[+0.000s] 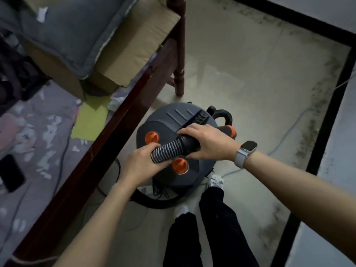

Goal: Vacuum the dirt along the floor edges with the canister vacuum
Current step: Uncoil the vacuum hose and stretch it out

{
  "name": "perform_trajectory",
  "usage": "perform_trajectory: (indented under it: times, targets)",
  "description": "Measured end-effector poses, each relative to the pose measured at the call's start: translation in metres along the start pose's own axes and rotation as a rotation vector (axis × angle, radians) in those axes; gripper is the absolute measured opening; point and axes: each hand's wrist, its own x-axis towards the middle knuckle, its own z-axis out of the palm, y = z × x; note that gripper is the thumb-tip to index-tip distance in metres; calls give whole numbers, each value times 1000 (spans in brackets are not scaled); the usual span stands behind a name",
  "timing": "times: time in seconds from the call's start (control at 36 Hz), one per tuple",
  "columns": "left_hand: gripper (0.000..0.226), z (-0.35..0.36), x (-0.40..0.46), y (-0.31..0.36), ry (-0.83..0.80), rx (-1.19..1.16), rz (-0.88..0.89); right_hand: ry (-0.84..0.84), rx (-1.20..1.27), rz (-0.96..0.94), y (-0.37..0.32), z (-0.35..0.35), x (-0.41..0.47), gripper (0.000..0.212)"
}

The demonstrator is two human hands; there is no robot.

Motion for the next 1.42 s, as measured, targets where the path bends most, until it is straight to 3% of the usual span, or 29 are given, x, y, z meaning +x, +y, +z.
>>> perform_trajectory:
  times: [0.11,0.22,0.31,0.36,0.5,0.67,0.78,1.06,1.42]
  targets:
    - [32,37,-43,-8,-149,-257,-110,17,-18,74,-12,25,-28,71]
    - [36,71,-56,-3,-116,-357,-144,182,45,180,-12,56,-73,75]
    - [27,80,-51,14,-141,-465,-171,375,245,404,-12,72,-105,67]
    - [23,81,-44,24,-168,-510,-200,414,384,585,-13,81,-121,60]
    - [15,88,-22,48,-211,-622,-202,313,666,815,-19,116,-146,47]
    - [9,98,4,88,-239,-879,-290,87,939,753,-31,148,-145,72]
    - [11,104,14,120,-289,-990,-297,178,1053,738,-34,153,-137,75]
    - [16,109,48,189,-311,-1201,-302,398,801,733,11,79,-177,55]
    - [27,81,109,310,-229,-1219,-161,383,348,583,130,-109,-221,34]
